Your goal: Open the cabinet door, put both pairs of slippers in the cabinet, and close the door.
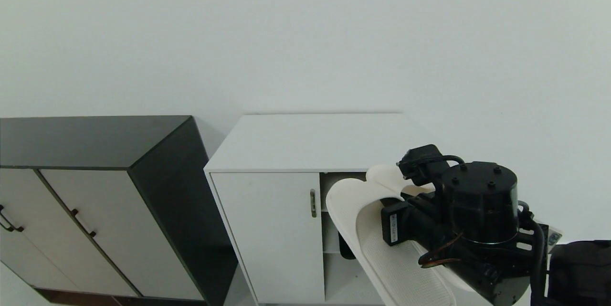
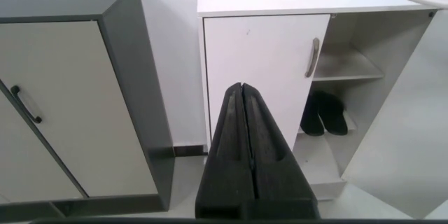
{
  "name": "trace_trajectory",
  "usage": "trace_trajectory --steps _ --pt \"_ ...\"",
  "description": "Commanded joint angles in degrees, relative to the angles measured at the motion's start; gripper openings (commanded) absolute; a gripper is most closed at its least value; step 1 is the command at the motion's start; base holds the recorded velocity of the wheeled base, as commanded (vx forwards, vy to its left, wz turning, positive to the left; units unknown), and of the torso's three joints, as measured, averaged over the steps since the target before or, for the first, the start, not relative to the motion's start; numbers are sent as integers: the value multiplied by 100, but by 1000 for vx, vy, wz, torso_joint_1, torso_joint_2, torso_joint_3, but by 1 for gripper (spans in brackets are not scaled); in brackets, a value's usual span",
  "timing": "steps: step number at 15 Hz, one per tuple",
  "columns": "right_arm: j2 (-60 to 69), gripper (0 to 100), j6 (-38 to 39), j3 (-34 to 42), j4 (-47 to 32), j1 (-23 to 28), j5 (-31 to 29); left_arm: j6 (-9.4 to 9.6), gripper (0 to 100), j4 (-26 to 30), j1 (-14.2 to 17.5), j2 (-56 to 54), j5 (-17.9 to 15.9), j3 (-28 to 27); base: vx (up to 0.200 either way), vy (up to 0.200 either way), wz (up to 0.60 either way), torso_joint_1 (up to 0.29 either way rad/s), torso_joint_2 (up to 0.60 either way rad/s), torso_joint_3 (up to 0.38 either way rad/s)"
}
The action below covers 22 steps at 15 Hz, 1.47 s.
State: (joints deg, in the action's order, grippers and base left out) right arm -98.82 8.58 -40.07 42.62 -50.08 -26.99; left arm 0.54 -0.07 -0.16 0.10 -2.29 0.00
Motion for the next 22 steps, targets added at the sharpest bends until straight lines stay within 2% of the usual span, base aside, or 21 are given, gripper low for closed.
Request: trace_trajectory --steps 1,11,22 --pt "-24 0 3 -1 1 -11 1 -1 0 -1 -2 -1 1 0 0 0 0 0 0 0" --pt "-59 0 3 61 1 -11 10 -1 0 -1 -2 -1 1 0 0 0 0 -11 26 14" --pt "-261 0 29 193 335 42 -8 -1 0 -1 -2 -1 1 0 0 0 0 -214 520 298"
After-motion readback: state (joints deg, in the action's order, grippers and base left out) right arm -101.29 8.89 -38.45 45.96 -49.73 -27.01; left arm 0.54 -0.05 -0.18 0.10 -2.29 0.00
